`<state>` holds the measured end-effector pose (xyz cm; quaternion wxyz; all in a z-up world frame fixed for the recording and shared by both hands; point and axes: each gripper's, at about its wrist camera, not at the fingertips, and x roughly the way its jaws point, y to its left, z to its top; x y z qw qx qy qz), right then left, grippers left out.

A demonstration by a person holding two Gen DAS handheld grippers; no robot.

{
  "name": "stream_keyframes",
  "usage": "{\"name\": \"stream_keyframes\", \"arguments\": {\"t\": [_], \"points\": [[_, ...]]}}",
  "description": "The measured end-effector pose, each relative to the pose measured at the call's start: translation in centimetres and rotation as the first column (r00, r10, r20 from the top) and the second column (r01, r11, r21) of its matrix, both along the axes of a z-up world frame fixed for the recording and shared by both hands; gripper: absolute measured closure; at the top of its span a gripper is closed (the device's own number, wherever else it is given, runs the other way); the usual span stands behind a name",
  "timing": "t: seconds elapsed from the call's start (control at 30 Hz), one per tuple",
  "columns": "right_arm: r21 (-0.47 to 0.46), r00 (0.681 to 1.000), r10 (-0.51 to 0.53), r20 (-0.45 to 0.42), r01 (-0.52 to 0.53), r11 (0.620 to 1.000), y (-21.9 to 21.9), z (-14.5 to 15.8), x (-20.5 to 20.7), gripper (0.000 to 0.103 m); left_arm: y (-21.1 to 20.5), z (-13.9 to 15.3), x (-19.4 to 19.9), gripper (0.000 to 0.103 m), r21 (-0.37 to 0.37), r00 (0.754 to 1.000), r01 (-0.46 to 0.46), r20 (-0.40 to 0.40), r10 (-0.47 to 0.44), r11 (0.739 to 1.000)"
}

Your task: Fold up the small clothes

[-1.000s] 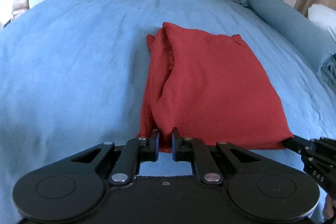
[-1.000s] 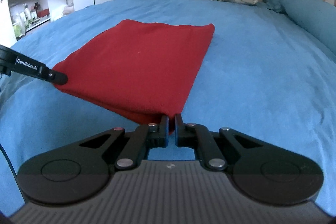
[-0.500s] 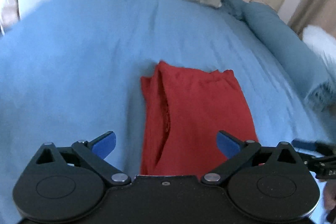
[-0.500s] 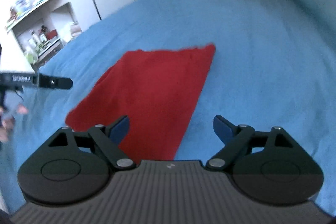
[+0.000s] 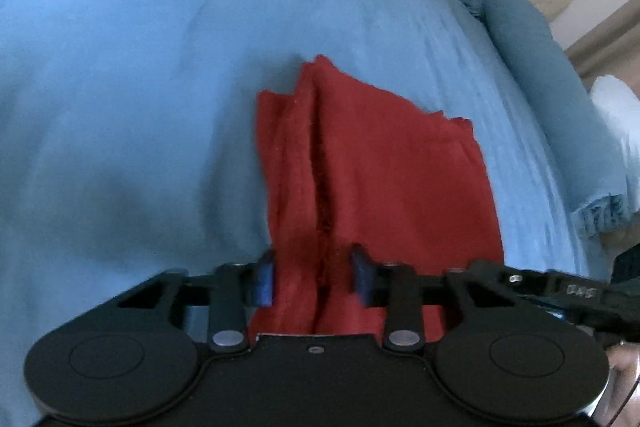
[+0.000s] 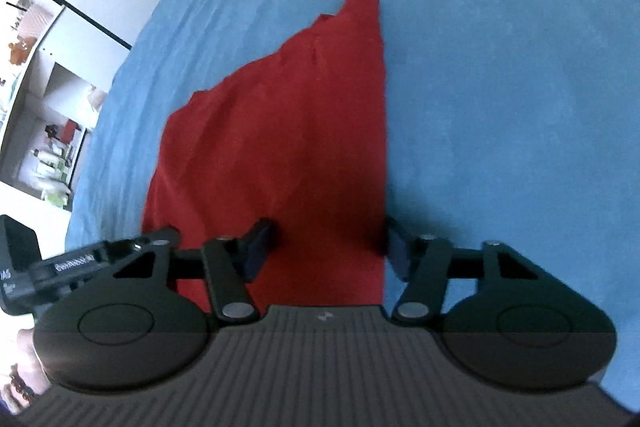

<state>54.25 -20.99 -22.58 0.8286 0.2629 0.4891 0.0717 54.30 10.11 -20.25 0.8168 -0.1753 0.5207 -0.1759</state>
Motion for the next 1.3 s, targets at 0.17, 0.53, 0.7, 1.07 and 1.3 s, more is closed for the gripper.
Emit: {"name": "stream_keyframes", "arguments": {"t": [0.17, 0.53, 0.7, 1.07, 1.3], "points": [[-0.070, 0.996, 0.056, 0.066, -0.052, 0.996, 1.4, 3.1, -1.0, 0.064, -2.1, 3.4, -1.8, 0.075, 0.067, 0.996, 0.034, 0.077, -0.039, 0.997], [-0.152, 0.973, 0.146, 0.176, -0.120, 0.981, -1.0, 13.2, -13.1, 0.065, -8.8, 11.7, -16.4, 0.075, 0.092, 0.951, 0.126, 0.272, -0.147, 0.988], [-0.165, 0.978, 0.136, 0.158, -0.110, 0.980, -4.2, 12.4, -20.6, 0.065, -11.8, 8.5, -22.3, 0.075, 0.113, 0.945, 0.168, 0.264, -0.193, 0.979], [-0.022, 0.996, -0.058, 0.069, 0.060, 0.998, -10.5, 2.2, -25.5, 0.061, -14.9, 2.6, -22.4, 0.071, 0.233, 0.958, 0.157, 0.200, -0.205, 0.960], [-0.108, 0.989, -0.029, 0.144, 0.045, 0.993, -9.9, 4.8, -26.3, 0.023, -15.0, 5.2, -23.2, 0.012, 0.304, 0.957, 0.092, 0.236, -0.169, 0.948]]}}
